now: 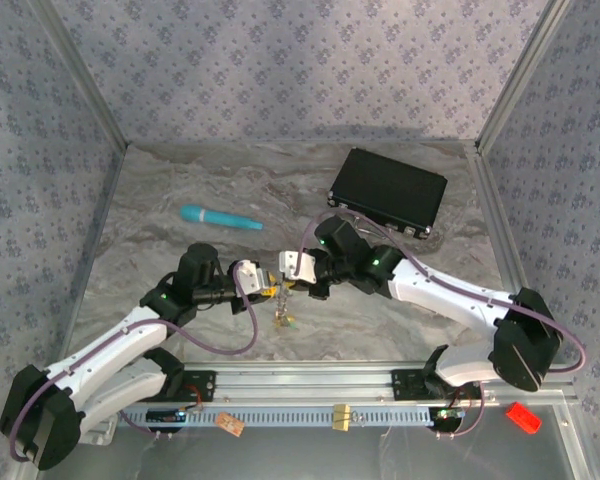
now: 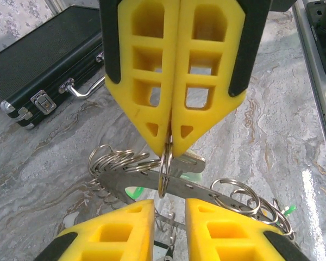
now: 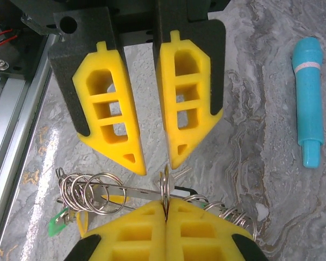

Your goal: Put the keys on the keyring

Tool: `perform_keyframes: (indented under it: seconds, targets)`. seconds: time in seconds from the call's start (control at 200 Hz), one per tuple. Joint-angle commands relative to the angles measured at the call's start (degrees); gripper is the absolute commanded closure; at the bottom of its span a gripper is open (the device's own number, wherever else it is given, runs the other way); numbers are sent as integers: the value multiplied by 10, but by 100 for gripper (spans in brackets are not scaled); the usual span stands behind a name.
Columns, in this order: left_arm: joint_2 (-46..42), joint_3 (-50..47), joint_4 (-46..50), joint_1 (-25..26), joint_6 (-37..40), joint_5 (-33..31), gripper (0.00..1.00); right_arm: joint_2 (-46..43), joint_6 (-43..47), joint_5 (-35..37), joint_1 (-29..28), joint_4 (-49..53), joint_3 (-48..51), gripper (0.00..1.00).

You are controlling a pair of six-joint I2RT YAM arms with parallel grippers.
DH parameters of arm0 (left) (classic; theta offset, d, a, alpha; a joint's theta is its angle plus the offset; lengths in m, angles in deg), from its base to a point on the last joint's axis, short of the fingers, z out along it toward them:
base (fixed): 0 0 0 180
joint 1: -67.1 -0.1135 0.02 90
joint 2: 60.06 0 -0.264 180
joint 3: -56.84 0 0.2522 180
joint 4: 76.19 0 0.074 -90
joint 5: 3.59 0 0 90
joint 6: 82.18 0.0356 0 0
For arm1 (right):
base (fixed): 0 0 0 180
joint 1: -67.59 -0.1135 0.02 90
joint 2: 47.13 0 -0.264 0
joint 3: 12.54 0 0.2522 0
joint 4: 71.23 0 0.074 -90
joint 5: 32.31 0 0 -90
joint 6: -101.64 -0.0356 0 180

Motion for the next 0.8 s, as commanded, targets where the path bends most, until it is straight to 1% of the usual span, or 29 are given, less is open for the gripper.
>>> perform_keyframes:
  seconds: [0.0, 0.105, 0.205, 0.26, 0.345, 0.38, 0.4, 0.43, 0.445, 0.475, 0.53, 0.61, 0.7, 0.795]
  targets:
    - [2, 18, -19, 3, -1, 14, 78, 8, 19, 3, -8, 21, -32, 100]
    - [5, 19, -22, 3, -3, 16, 77, 14, 21, 3, -11, 21, -38, 100]
    - [6, 19, -24, 3, -5, 22, 81, 20, 21, -1, -16, 17, -42, 100]
    - [8, 19, -25, 3, -4, 24, 87, 22, 20, -3, -18, 17, -44, 100]
    - [7, 19, -24, 2, -4, 27, 100, 15, 6, -18, -13, 4, -37, 100]
    - [5, 18, -24, 3, -3, 27, 100, 7, -7, -28, -8, -10, -27, 100]
    - [3, 17, -25, 3, -4, 27, 100, 1, -14, -35, -4, -21, -19, 96]
    - [1, 14, -30, 3, -6, 27, 100, -10, -28, -47, 4, -42, -4, 83]
    - [0, 12, -34, 2, -9, 28, 100, -15, -35, -55, 9, -50, 4, 79]
    - [-2, 7, -46, 3, -15, 30, 100, -25, -50, -75, 17, -75, 22, 74]
    - [-5, -4, -74, 3, -30, 34, 100, -37, -73, -100, 31, -112, 51, 71]
    - [-4, -14, -102, 2, -46, 44, 100, -43, -90, -124, 42, -145, 74, 69]
    - [0, -17, -111, 3, -51, 52, 100, -38, -98, -130, 42, -164, 82, 68]
    - [-2, -17, -112, 2, -53, 61, 100, -28, -94, -125, 41, -160, 77, 69]
